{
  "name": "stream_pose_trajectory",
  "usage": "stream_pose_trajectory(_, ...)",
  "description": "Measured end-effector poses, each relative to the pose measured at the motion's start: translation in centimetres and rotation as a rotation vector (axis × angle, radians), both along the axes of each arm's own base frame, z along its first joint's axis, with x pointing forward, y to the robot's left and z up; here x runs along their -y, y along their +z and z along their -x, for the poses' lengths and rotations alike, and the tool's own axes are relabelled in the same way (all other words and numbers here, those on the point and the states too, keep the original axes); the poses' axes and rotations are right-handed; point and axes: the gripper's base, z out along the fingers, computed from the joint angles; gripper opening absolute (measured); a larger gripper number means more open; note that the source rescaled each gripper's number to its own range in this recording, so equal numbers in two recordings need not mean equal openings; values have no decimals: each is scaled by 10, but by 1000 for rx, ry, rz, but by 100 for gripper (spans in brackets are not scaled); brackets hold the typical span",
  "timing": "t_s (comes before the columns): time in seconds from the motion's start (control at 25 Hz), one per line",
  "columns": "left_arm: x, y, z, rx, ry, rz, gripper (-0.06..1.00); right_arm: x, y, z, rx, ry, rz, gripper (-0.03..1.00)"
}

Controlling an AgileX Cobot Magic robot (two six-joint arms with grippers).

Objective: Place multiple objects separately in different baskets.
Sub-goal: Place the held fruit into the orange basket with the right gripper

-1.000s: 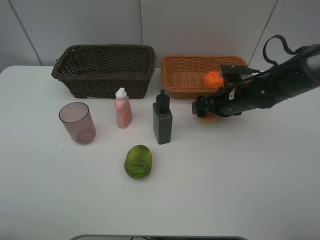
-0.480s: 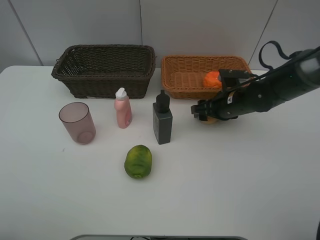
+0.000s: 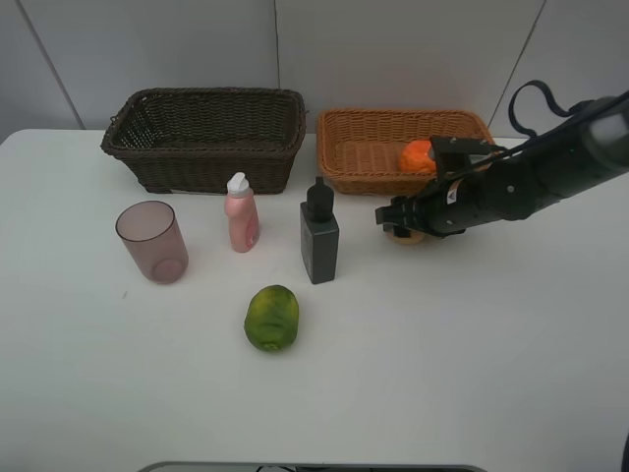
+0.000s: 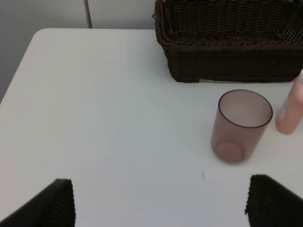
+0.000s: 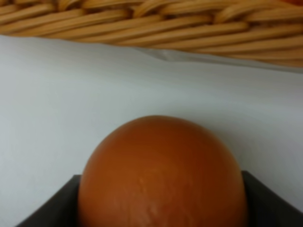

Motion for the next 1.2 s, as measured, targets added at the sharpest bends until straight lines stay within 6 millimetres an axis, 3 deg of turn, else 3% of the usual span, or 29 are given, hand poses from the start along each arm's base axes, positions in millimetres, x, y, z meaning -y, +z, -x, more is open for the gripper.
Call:
stream_pose_trajectory(0.36, 0, 0, 0, 0, 0, 0, 92, 0, 0, 0, -4, -1, 2, 53)
stream_pose_trajectory(0.52, 0, 0, 0, 0, 0, 0, 92, 3, 10, 5, -42, -10, 29, 53)
stream_pose_trajectory(0.92, 0, 0, 0, 0, 0, 0, 92, 13, 71, 17, -120, -49, 107, 53)
stream_pose_trajectory(1.2, 0, 0, 0, 0, 0, 0, 92, 14, 122, -6, -196, -31, 222, 53)
